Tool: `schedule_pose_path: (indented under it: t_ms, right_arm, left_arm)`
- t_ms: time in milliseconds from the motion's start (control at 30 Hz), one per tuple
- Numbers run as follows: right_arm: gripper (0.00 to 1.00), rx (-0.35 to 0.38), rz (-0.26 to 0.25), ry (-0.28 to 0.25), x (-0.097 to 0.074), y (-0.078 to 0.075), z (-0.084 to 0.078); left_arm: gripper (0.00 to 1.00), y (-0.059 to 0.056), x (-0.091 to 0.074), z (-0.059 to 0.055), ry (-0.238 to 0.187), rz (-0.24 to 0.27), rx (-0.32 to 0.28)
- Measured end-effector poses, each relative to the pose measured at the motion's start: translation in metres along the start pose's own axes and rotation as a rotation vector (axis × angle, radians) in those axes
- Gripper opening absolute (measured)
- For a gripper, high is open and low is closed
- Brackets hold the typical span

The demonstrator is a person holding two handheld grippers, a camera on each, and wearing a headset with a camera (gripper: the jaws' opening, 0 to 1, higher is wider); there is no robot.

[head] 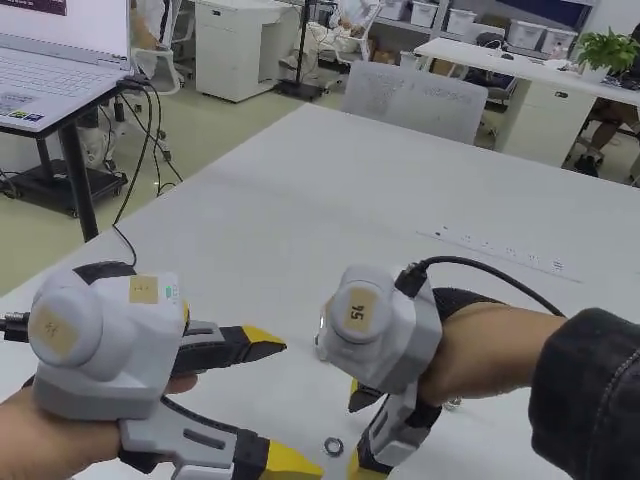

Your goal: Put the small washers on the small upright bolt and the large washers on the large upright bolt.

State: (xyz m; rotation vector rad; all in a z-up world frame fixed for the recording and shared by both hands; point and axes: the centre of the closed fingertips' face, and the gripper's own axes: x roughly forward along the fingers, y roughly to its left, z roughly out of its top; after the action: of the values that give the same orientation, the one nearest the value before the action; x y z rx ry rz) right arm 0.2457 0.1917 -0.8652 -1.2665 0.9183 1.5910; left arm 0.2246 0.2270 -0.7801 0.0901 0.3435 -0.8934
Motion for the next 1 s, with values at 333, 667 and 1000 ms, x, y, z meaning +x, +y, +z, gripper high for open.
schedule_pose_path:
  t_ms: [333, 667, 1000]
  right_arm:
    - [0.42, 0.000, 0.016, 0.015, 0.011, -0.002, 0.002]
    - [0.41, -0.012, 0.009, 0.021, 0.015, -0.006, 0.007]
    - [0.39, -0.047, -0.013, 0.044, 0.015, -0.009, 0.005]
  left_arm:
    - [0.73, 0.001, -0.002, 0.000, -0.001, 0.006, -0.002]
    - [0.73, 0.001, -0.003, -0.001, -0.003, 0.011, -0.006]
    - [0.73, 0.002, -0.002, 0.000, -0.010, 0.011, -0.007]
